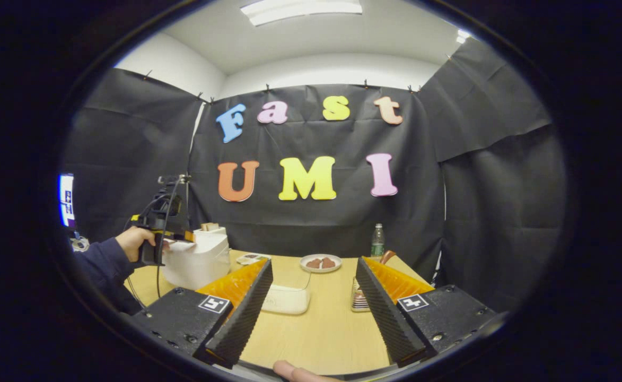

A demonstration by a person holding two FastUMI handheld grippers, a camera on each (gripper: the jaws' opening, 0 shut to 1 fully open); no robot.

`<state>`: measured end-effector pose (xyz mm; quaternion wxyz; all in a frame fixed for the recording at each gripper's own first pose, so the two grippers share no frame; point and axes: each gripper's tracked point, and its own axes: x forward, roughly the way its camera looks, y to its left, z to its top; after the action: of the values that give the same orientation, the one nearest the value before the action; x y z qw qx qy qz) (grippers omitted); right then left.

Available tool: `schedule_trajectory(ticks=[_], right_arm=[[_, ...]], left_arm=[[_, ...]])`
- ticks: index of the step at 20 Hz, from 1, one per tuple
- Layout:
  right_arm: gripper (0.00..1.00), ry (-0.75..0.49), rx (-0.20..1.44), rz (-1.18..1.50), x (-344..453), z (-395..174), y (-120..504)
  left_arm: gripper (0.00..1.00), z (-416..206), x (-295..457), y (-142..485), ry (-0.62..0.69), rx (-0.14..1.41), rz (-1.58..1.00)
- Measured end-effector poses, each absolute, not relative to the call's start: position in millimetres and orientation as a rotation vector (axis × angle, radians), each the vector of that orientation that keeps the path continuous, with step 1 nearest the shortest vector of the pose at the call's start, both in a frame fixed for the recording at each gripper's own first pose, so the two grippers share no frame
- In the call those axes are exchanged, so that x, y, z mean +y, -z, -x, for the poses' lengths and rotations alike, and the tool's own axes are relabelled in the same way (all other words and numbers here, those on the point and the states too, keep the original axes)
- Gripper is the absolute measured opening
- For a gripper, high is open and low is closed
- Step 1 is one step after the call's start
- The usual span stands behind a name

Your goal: Close the left gripper, press the button to open the rice cooker; take a wooden spoon from the chopstick holder with the right hand, scoop a spoonful of rice and pour it into the rice cooker, then put the wooden spoon back into the chopstick holder.

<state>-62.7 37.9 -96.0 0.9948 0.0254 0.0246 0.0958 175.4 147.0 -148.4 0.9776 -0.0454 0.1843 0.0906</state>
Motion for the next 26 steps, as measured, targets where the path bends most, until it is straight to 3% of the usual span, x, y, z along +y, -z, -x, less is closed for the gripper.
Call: schedule_trajectory(ticks=[10, 17, 18, 26], right_arm=[[0.99, -0.155, 0.053, -0.088, 35.9, 56.7, 96.2], [1.00, -0.128, 0.001, -0.110, 22.2, 61.5, 74.0], [0.96, -0.123, 0.010, -0.113, 20.1, 62.3, 79.0], [1.00, -0.156, 0.025, -0.106, 28.0, 71.0, 82.2]], left_arm=[[0.94, -54.6, 88.9, 52.1, -0.056, 0.054, 0.058], [0.94, 32.9, 35.6, 61.1, 0.080, 0.034, 0.070], [0.94, 43.7, 32.1, 63.9, 0.083, 0.023, 0.047], [0.94, 85.3, 32.7, 61.9, 0.041, -0.027, 0.023]])
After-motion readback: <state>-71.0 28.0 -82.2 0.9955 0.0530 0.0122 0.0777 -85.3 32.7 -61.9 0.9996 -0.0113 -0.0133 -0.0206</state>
